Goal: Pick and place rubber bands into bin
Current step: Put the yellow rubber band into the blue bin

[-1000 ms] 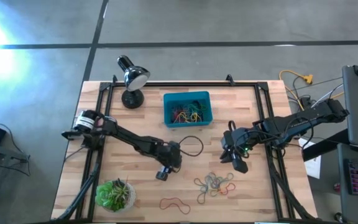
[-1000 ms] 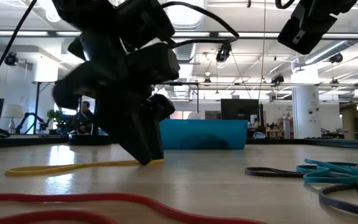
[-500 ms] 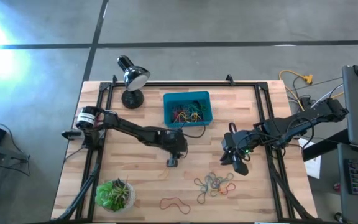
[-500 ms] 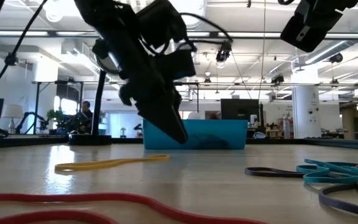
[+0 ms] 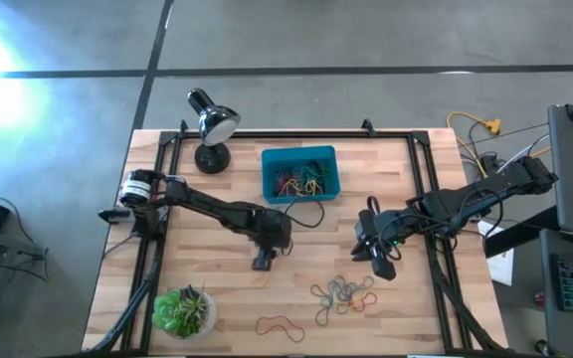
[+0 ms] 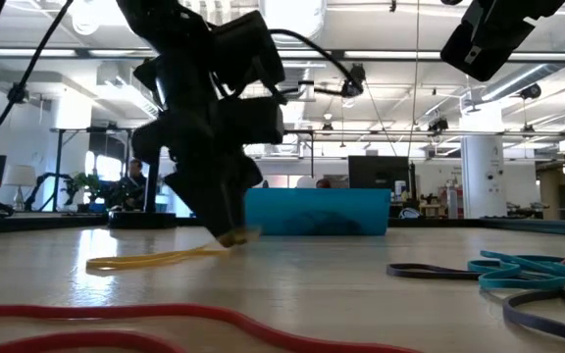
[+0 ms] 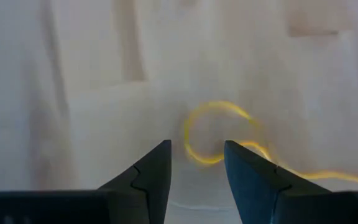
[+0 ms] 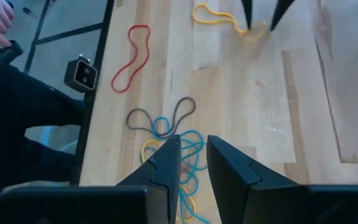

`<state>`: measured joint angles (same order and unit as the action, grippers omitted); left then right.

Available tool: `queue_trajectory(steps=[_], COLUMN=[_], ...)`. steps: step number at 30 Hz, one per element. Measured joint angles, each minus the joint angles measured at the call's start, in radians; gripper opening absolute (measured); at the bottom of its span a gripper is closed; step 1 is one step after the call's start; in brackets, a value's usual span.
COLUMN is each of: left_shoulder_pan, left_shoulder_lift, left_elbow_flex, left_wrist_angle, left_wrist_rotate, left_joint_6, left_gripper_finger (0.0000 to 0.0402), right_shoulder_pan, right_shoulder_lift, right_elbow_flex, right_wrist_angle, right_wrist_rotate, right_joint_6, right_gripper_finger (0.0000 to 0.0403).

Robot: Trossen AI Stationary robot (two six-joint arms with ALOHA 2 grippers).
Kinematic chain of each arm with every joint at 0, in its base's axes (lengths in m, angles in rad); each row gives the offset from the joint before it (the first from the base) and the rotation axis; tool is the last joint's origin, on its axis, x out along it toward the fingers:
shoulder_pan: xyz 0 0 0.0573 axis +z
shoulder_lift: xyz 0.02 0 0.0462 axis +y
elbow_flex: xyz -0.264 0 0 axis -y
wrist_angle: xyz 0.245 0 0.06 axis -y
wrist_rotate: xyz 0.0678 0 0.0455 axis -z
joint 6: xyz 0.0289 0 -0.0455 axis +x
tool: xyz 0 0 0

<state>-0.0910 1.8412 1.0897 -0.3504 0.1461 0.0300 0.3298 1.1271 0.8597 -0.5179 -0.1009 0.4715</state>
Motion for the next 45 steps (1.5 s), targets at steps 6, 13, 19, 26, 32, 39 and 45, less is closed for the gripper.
queue_trajectory(steps=[6,13,19,26,32,39,45], left_shoulder_pan=[-0.008,-0.029,-0.04,-0.042,-0.04,-0.023,0.023], left_shoulder_lift=[0.0,0.0,0.0,-0.002,-0.056,-0.17,-0.278], left_elbow_flex=[0.0,-0.008,-0.021,-0.023,-0.021,0.027,0.075], left_wrist_angle=[-0.002,0.001,0.006,0.001,-0.004,0.002,0.0], left_wrist_rotate=[0.152,0.168,0.131,0.121,0.08,-0.012,-0.155], left_joint_6=[0.003,0.003,0.004,-0.02,-0.025,-0.017,-0.001], left_gripper_finger=[0.0132,0.0132,0.0071,0.0004,0.0,0.0,0.0], right_shoulder_pan=[0.0,0.0,0.0,0.0,0.0,0.0,0.0], right_shoulder_lift=[0.0,0.0,0.0,0.0,0.0,0.0,0.0], right_elbow_flex=[0.0,0.0,0.0,0.0,0.0,0.0,0.0], right_wrist_angle=[0.0,0.0,0.0,0.0,-0.001,-0.001,0.0], right_wrist_rotate=[0.0,0.0,0.0,-0.001,-0.001,0.019,0.045], right_joint_6=[-0.003,-0.004,-0.004,-0.004,-0.004,-0.008,-0.021], right_gripper_finger=[0.0068,0.0068,0.0068,0.0068,0.0068,0.0068,0.0068])
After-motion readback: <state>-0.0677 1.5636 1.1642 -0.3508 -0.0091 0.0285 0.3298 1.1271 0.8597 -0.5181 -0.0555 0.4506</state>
